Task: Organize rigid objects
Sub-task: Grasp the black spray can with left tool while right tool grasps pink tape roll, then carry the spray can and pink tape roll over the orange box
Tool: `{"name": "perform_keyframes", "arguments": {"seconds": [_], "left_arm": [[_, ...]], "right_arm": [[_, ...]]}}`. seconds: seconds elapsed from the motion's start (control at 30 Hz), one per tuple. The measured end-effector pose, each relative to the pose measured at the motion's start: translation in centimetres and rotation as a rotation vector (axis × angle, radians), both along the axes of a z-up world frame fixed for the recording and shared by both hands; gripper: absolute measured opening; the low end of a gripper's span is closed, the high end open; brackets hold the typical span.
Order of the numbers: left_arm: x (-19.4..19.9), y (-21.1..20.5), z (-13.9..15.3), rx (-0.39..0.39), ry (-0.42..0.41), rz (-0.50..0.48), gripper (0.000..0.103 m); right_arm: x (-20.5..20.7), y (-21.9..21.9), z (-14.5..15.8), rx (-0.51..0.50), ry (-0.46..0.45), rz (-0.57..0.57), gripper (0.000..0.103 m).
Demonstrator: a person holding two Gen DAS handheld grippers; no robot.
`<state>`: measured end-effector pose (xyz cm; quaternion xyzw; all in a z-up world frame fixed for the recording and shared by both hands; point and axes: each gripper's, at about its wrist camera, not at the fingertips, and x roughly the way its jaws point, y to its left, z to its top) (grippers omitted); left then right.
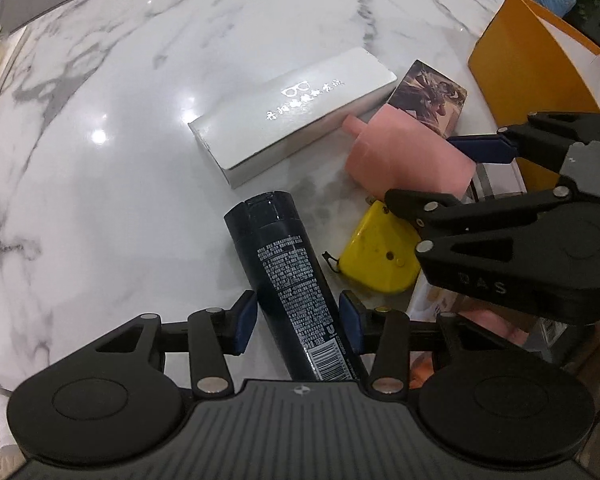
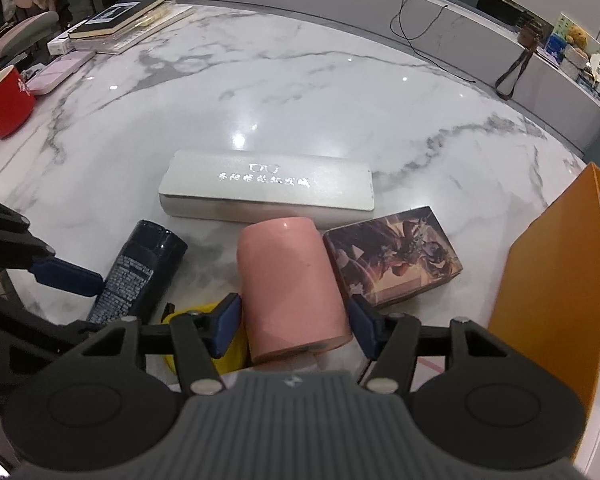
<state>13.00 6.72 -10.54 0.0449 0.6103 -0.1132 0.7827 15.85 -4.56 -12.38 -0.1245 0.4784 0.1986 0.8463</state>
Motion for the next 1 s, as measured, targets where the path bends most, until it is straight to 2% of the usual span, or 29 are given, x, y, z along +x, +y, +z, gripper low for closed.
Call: {"name": "perform_keyframes", "arguments": {"seconds": [0.1,0.13,0.2,0.3,0.47,0.73,1.0], "left_arm": [[0.5,-0.1,-1.5,-0.004,0.099,0.034,0.059],[0.2,-0.1,-1.6,0.001,0.085,0.031,0.053],[-0.1,-0.6,-1.5,0.038,0.057,-0.017,0.051],[0.0,0.3,-1.5,0.003,0.055,0.016,0.049],[0.0,1.0,-1.3,0.017,0.025,0.018,0.047],[-0.8,0.8,1.8,-0.032,-0.056,-0.035,0.046],[-2.3,0.4,5.8,-0.073,-0.136,-0.080,0.045]], "right_arm": [[-0.1,0.1,0.0,-0.003,-0.003,-0.009,0.059],[-0.2,0.1,0.0,-0.001,-0.002,-0.011,0.058],[-0.3,0.0,0.0,0.005,0.002,-0.017,0.058],[-0.9,0.0,0.4,0.009,-0.019,-0.010,0.057],[-1.7,-0.2,1.5,0.013,-0.052,0.002,0.056],[-3.3,-0.8,4.2,0.014,-0.105,0.013,0.055],[-4.9,-2.2,6.7,0.019,-0.154,-0.026,0.055]]}}
